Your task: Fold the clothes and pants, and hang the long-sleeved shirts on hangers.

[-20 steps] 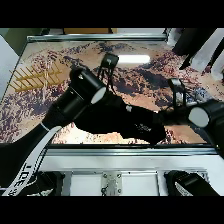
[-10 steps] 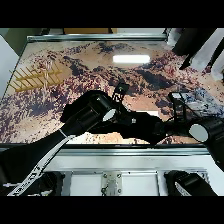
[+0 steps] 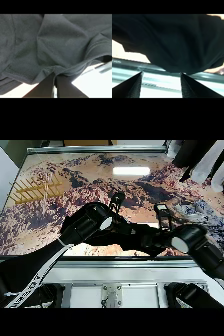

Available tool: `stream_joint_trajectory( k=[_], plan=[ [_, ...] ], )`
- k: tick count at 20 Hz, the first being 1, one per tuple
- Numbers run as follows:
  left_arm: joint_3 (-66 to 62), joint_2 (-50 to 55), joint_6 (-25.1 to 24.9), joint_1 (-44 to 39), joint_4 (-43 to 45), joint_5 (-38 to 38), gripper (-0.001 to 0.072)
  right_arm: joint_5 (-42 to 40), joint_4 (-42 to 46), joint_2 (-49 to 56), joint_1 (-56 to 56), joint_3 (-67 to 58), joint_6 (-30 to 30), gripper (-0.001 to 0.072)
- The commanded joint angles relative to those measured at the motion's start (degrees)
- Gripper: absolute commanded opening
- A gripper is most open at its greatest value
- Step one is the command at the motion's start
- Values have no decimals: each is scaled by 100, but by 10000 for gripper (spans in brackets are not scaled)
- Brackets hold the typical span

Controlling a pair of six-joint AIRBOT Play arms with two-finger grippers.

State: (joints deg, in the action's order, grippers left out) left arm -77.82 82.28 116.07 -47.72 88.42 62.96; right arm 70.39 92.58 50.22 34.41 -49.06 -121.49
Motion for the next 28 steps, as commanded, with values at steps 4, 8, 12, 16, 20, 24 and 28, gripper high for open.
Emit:
stream_joint_trajectory(
  k=[4,8,12,16,20,24,28],
  plan=[
    [2,4,-7,20,0,-22,20,-72,1104,892,1016,-13,-2286,485],
    [4,7,-7,20,0,-81,20,-63,1432,1119,1010,-15,-3185,483],
    [4,4,-9,20,4,-140,20,732,1596,1134,994,-15,-3235,312],
    [2,4,-9,20,2,-162,20,730,1716,1165,994,-11,-3244,315],
    [4,4,-13,20,4,-149,20,616,1639,1388,994,-7,-3244,316],
    [2,4,-20,20,4,-76,20,612,1727,1580,992,-7,-3244,621],
    [0,-26,-299,22,9,48,20,619,2059,1478,988,-31,-2933,188]
  ],
)
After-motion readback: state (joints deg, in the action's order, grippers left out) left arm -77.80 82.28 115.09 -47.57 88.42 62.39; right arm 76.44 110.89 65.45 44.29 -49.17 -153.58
